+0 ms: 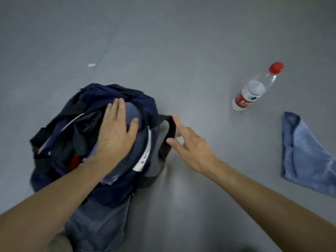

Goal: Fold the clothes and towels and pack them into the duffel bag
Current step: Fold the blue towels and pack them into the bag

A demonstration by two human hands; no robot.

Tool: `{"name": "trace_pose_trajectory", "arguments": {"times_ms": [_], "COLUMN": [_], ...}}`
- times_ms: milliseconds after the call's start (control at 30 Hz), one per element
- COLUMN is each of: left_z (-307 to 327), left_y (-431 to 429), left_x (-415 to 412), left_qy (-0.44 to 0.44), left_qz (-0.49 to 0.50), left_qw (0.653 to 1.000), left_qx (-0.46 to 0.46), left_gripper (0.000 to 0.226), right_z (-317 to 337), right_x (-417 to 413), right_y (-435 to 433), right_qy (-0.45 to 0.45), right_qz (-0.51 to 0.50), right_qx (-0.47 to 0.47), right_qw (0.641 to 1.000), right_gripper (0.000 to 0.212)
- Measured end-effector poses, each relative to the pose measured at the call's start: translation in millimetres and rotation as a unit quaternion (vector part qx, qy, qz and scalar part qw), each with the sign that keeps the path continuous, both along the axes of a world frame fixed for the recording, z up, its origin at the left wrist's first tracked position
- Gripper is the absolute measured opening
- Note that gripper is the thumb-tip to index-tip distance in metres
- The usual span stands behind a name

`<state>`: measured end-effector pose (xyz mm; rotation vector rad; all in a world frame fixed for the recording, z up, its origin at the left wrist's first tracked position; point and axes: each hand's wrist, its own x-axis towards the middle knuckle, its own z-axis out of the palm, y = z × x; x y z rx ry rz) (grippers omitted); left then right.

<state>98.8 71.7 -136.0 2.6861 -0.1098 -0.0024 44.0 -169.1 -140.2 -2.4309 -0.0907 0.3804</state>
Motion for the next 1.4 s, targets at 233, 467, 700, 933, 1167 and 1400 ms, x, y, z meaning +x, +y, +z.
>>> {"name": "trace_pose_trajectory", "arguments": {"times_ms": [233, 467, 700, 933, 1167, 1400], "left_z": [7, -30, -19, 42, 170, 285], "left_y": [-175, -316, -298, -214, -106, -58], "left_x": [-68, -145, -160, -120, -123, -138], "left_qy": [0.047, 0.221, 0.262, 0.213, 0.197, 0.131], "left_qz": [-0.230, -0.341, -0.353, -0.319, -0.237, -0.171], "left_qw": [0.971, 0.913, 0.898, 0.923, 0.950, 0.976], "left_qx": [-0.043, -0.030, -0.022, 0.017, 0.041, -0.038], "left_gripper": [0.080, 0.065, 0.046, 0.032, 0.028, 0.035], "right_z": [-20, -60, -74, -46, 91, 255], "right_x": [-77, -160, -144, -143, -93, -99], "right_y": [-210, -327, -345, -333, -227, -110], "right_qy": [-0.057, 0.105, 0.095, -0.009, 0.024, -0.015], "right_qz": [-0.259, -0.338, -0.384, -0.335, -0.195, -0.071], "right_qx": [-0.141, -0.180, -0.247, -0.227, -0.075, 0.033], "right_qw": [0.954, 0.918, 0.884, 0.915, 0.978, 0.997], "right_gripper": [0.065, 0.073, 0.027, 0.007, 0.009, 0.022]}}
